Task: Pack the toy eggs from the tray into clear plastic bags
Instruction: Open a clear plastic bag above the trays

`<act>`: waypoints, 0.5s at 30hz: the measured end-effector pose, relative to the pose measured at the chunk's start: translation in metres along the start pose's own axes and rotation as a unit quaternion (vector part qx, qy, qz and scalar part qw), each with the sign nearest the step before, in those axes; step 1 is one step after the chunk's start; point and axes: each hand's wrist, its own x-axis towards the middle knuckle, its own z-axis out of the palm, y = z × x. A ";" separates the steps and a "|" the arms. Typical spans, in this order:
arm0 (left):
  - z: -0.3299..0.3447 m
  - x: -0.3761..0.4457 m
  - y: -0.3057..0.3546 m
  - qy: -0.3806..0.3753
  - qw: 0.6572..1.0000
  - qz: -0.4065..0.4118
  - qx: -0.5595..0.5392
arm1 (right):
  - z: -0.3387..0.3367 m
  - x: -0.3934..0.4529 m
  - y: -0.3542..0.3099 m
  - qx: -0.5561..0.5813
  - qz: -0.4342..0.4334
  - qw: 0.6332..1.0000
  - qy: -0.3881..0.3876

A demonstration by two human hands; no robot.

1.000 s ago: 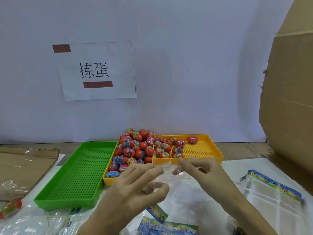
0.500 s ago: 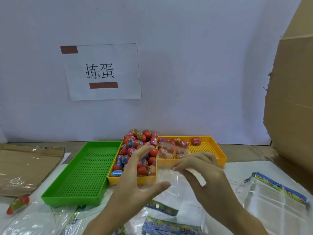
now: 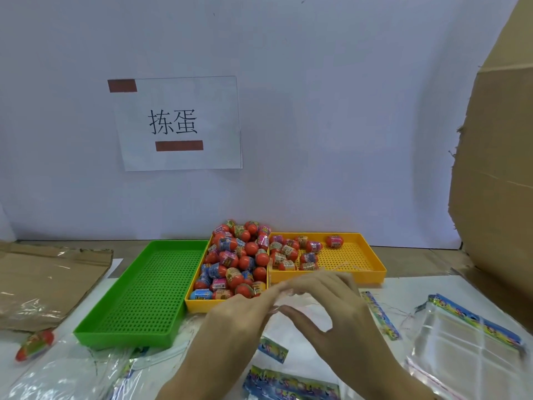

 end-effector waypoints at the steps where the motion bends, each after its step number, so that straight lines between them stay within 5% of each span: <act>1: 0.001 -0.002 0.001 0.000 1.000 0.008 0.013 | 0.000 0.000 -0.001 0.000 -0.012 1.000 0.003; 7: -0.006 -0.001 0.002 0.015 0.997 -0.064 -0.034 | -0.008 0.002 -0.010 0.116 0.094 0.989 0.024; 11: -0.007 0.001 0.008 0.015 0.988 -0.090 -0.124 | -0.008 0.003 -0.010 0.068 0.095 0.993 0.005; 15: -0.006 0.003 0.010 0.005 0.987 -0.094 -0.132 | -0.010 0.004 -0.008 0.136 0.143 0.980 0.004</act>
